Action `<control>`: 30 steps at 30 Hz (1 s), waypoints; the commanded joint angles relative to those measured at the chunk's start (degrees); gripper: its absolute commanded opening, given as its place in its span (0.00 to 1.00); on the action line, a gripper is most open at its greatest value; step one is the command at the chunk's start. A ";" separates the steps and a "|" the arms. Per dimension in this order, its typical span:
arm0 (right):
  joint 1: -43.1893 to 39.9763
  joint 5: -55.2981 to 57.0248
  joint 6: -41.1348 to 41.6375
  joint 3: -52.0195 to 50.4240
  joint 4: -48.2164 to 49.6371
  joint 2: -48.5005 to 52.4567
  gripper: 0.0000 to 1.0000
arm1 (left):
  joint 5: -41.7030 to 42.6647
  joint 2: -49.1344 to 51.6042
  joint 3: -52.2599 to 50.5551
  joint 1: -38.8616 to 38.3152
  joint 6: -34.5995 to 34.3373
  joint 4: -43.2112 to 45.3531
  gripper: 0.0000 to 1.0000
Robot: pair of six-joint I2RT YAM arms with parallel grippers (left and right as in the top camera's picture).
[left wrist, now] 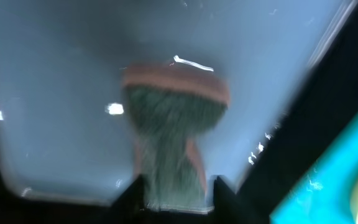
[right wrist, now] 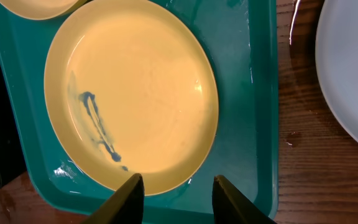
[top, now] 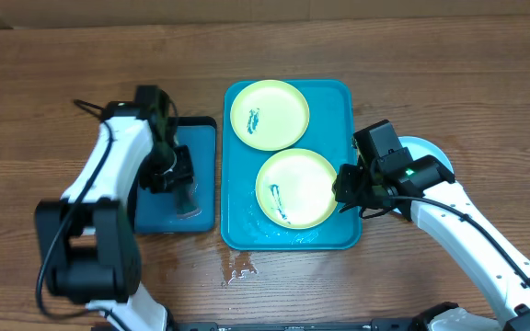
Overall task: Clean dirty plates on tray and stack at the side
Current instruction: 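Grasp the sponge in the water tray with the left gripper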
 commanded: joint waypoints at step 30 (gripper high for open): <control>-0.04 -0.26 -1.22 1.09 -1.40 -0.50 0.40 | -5.40 -5.44 -3.82 -1.11 0.44 3.04 0.50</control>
